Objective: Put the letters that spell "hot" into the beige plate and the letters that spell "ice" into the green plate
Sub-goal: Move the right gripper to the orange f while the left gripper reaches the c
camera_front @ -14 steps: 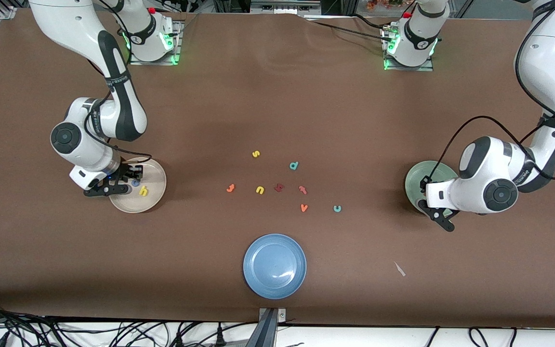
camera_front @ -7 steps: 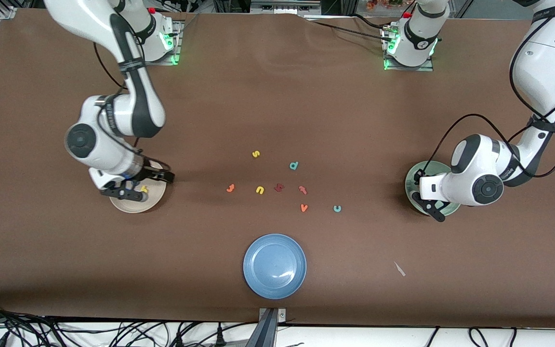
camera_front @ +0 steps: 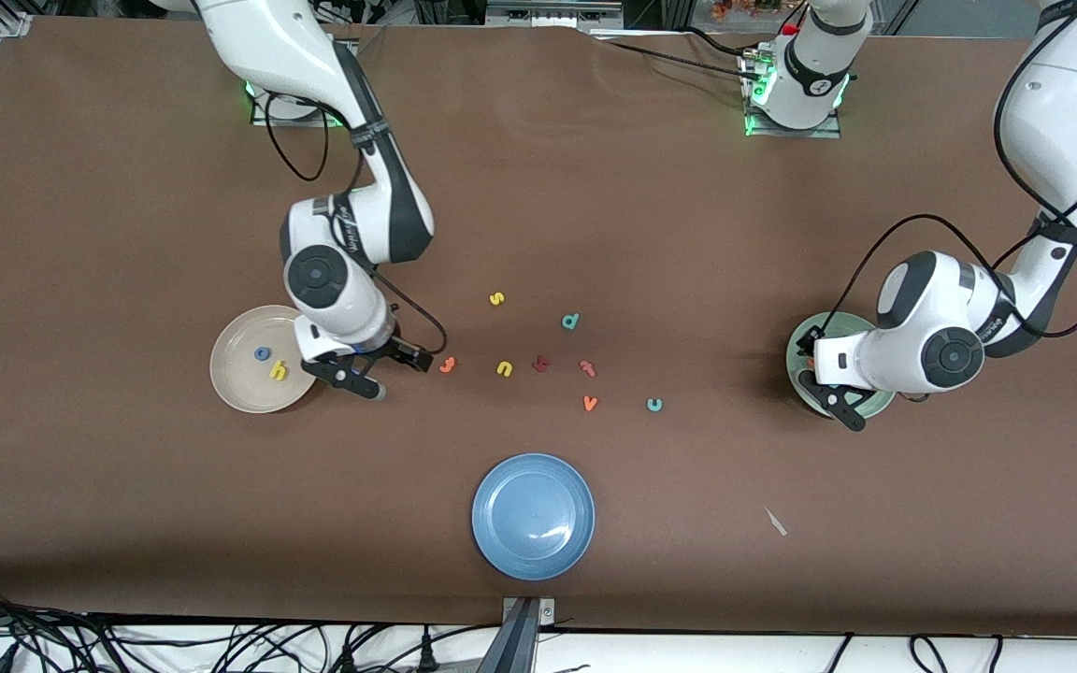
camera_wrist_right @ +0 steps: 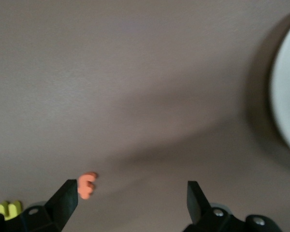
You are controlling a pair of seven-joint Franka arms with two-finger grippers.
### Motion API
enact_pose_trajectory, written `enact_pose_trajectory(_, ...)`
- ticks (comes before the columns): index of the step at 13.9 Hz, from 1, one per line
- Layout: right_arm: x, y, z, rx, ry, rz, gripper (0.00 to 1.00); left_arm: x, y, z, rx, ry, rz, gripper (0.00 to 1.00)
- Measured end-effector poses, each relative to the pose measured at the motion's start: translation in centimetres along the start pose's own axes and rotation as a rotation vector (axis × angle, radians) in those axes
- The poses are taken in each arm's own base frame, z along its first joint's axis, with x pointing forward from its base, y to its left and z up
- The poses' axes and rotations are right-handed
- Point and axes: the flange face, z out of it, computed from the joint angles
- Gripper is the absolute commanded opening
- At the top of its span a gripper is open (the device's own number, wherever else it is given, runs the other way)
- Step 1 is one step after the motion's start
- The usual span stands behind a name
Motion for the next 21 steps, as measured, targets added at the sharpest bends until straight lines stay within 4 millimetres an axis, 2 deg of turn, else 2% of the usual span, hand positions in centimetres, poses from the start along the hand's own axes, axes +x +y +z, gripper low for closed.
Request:
enact_pose_trajectory(3, -1.1, -4.0, 2.4, -0.001, 0.02, 0.062, 1.0, 1.9, 2.9, -2.9, 0.016, 0.016, -0.07, 1.0)
enact_pose_trajectory(5, -1.4, -4.7, 3.9, -0.012, 0.02, 0.089, 1.0, 3.7, 5.5, -3.4, 0.026, 0.021, -0.169, 1.0)
enact_pose_trajectory(7, -2.1, -5.1, 4.8, -0.016, 0.008, 0.107, 0.98, 6.5, 8.9, -3.7, 0.027, 0.036, -0.295, 1.0)
enact_pose_trajectory(9, -2.9, -5.7, 5.0, -0.012, -0.002, 0.112, 0.92, 9.4, 12.3, -3.7, 0.024, 0.049, -0.403, 1.0)
enact_pose_trajectory(12, -3.2, -5.9, 5.0, -0.001, -0.016, 0.123, 0.82, 12.9, 16.1, -1.9, 0.013, 0.045, -0.584, 1.0)
enact_pose_trajectory(16, -3.2, -5.8, 5.1, -0.005, -0.022, 0.126, 0.67, 17.5, 18.2, 0.4, 0.034, 0.067, -0.769, 1.0)
enact_pose_trajectory(18, -3.1, -5.7, 5.2, -0.008, -0.025, 0.127, 0.6, 18.9, 18.1, 0.7, 0.047, 0.087, -0.748, 1.0)
enact_pose_trajectory(21, -2.9, -5.5, 5.3, -0.009, -0.026, 0.119, 0.49, 19.4, 16.6, 0.6, 0.052, 0.113, -0.62, 0.99)
